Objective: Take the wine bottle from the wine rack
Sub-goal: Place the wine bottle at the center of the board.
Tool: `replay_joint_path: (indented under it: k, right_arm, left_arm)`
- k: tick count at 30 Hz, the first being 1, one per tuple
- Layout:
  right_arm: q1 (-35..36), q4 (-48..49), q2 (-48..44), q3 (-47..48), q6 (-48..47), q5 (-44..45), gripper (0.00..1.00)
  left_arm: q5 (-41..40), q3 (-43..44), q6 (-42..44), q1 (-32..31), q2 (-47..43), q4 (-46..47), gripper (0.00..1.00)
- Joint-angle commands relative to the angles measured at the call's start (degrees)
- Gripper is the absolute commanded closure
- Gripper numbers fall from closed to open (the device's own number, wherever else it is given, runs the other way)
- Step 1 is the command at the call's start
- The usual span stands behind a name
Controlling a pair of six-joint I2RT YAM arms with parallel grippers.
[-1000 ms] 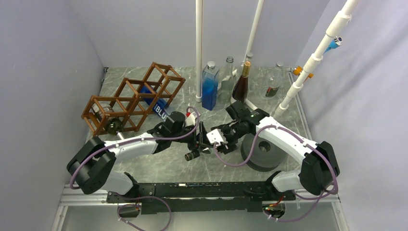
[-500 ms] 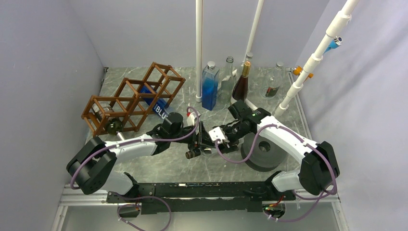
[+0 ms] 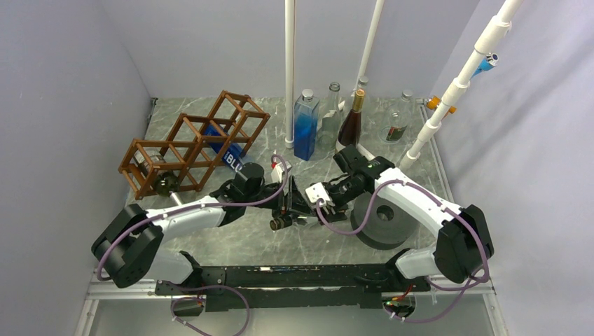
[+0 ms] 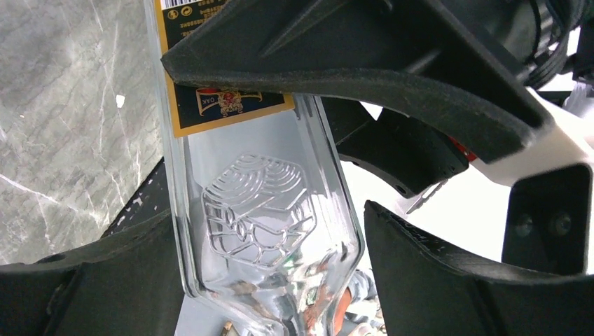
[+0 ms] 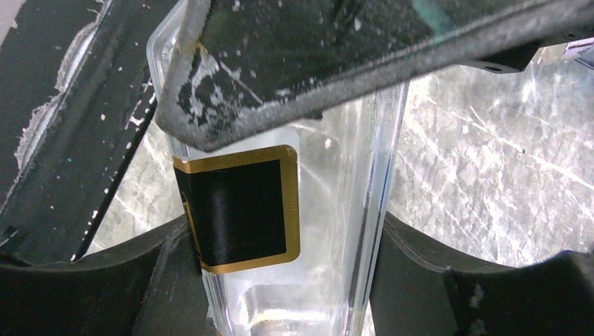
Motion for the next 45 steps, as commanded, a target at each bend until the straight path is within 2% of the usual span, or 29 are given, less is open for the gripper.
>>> replay_joint_path:
  k: [1, 10, 21, 45]
  right_arm:
    - [-1.6, 1.5, -0.7, 0.4, 1.9, -7.7, 1.0]
    - [-4.1, 2.1, -0.7, -0.3, 2.5, -12.0, 1.0]
    - [-5.1, 3.5, -1.5, -2.1, 3.2, -15.0, 1.0]
    - [-6.8, 3.7, -2.8, -3.5, 2.3, -16.8, 1.0]
  left_arm:
    - [0.5, 3.0, 3.6, 0.1, -5.0, 3.4, 0.11]
    - [-0.7, 2.4, 4.9, 0.4, -7.7, 4.9, 0.08]
    - [-3.7, 4.6, 9.5, 0.7, -10.9, 2.0, 0.02]
    - [-8.8, 6.9, 17.6, 5.7, -20.5, -13.4, 0.0]
